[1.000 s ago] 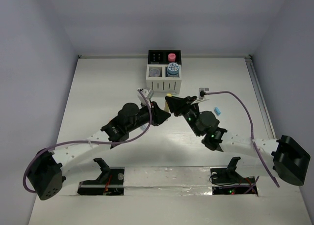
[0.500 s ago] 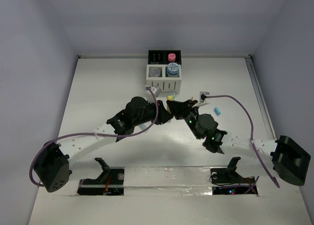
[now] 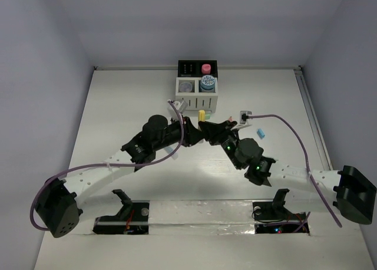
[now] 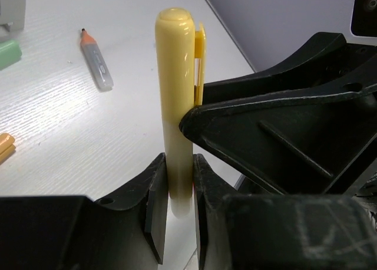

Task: Sort the stationery into containers
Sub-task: Close the pen cap on the pen, then place the pen in the storage box.

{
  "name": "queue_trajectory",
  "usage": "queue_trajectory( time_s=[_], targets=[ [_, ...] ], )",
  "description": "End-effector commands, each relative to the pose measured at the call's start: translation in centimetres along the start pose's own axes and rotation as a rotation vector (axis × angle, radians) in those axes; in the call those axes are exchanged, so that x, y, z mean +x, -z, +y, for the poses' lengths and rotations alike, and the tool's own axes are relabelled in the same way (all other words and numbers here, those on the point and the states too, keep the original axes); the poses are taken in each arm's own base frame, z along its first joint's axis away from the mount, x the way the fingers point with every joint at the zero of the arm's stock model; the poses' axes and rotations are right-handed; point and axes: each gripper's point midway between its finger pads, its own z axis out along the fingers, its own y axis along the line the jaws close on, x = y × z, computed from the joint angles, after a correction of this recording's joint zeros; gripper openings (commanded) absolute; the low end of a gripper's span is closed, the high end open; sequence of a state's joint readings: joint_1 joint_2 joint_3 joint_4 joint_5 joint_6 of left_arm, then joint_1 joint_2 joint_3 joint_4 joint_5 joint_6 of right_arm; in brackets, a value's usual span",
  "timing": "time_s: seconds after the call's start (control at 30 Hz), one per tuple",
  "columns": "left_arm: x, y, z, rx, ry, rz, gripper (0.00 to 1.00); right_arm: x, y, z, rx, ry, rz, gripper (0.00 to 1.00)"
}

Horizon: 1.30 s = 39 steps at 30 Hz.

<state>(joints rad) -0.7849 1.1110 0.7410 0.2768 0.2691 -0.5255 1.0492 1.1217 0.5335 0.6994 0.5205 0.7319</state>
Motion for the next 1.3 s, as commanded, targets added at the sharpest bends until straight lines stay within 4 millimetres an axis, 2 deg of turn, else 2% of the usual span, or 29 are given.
queue_trajectory(
  time_s=[0.0,0.17,0.2,0.23,0.27,0.33,0.47,0.53,0.6,0.63,0.67,0.73,0.77,0.8,0.83,0.87,0.9,0.93,0.97,1.03,1.1,1.17,1.27],
  targets=[
    [-16.8,5.0,-4.3,0.1,-0.051,-0.667,0.0,10.3,4.6,-1.8,-0.014,0.169,0.43,0.0],
    [-16.5,5.5,-4.3,0.099,-0.061,-0.665,0.0,10.2,4.6,-1.5,-0.009,0.13,0.425,0.0],
    [-16.3,5.5,-4.3,0.103,-0.063,-0.659,0.0,10.0,4.7,-1.6,-0.004,0.125,0.421,0.05],
    [-15.7,5.3,-4.0,0.1,-0.059,-0.647,0.0,9.6,4.7,-1.7,0.008,0.122,0.406,0.15],
    [-15.3,5.2,-3.7,0.097,-0.056,-0.637,0.0,9.3,4.8,-1.9,0.017,0.127,0.402,0.33],
    [-14.1,5.0,-3.1,0.091,-0.044,-0.616,0.0,7.8,4.9,-1.4,0.011,0.125,0.361,0.48],
    [-12.2,4.7,-1.5,0.056,-0.028,-0.584,0.0,5.1,5.3,-0.7,0.022,0.163,0.321,0.51],
    [-11.2,4.5,-1.0,0.049,-0.025,-0.563,0.0,2.9,5.3,0.6,-0.007,0.168,0.279,0.54],
    [-10.7,4.7,-1.3,0.075,-0.028,-0.548,0.0,1.9,5.2,0.9,-0.021,0.226,0.279,0.63],
    [-10.3,4.7,-1.5,0.088,-0.029,-0.536,0.0,0.8,5.1,2.1,-0.055,0.229,0.273,0.66],
    [-9.8,4.8,-1.6,0.101,-0.031,-0.526,0.0,-0.1,4.7,1.7,-0.055,0.281,0.265,0.71],
    [-8.7,4.9,-2.1,0.142,-0.045,-0.488,0.0,-1.0,4.6,2.8,-0.128,0.317,0.286,0.77],
    [-8.5,5.1,-2.5,0.161,-0.06,-0.479,0.0,-2.2,4.2,3.5,-0.16,0.358,0.275,0.82],
    [-7.8,5.1,-2.7,0.18,-0.09,-0.453,0.0,-3.8,3.3,2.4,-0.148,0.378,0.25,0.84],
    [-7.4,5.1,-2.7,0.186,-0.098,-0.443,0.0,-3.5,3.6,3.3,-0.252,0.381,0.304,0.84],
    [-6.5,5.3,-2.4,0.187,-0.103,-0.428,0.0,-4.1,3.2,3.2,-0.292,0.391,0.295,0.86],
    [-6.1,5.5,-2.6,0.218,-0.109,-0.421,0.0,-5.8,2.4,1.9,-0.286,0.395,0.273,0.88],
    [-5.6,5.7,-2.9,0.243,-0.11,-0.409,0.0,-5.2,3.1,2.6,-0.388,0.381,0.339,0.88],
    [-4.7,5.8,-3.0,0.264,-0.105,-0.391,0.0,-5.8,3.0,3.4,-0.447,0.363,0.334,0.9],
    [-3.8,6.3,-4.3,0.354,-0.1,-0.362,0.0,-5.0,3.6,4.4,-0.584,0.351,0.412,0.91],
    [-2.5,6.6,-5.1,0.42,-0.104,-0.323,0.0,-4.9,3.2,5.5,-0.653,0.374,0.437,0.93],
    [-1.7,6.9,-5.5,0.461,-0.093,-0.296,0.0,-4.7,3.9,6.8,-0.759,0.379,0.464,0.94],
    [-1.4,6.8,-5.3,0.456,-0.074,-0.28,0.0,-5.2,4.1,8.0,-0.82,0.388,0.45,0.95]
  ],
)
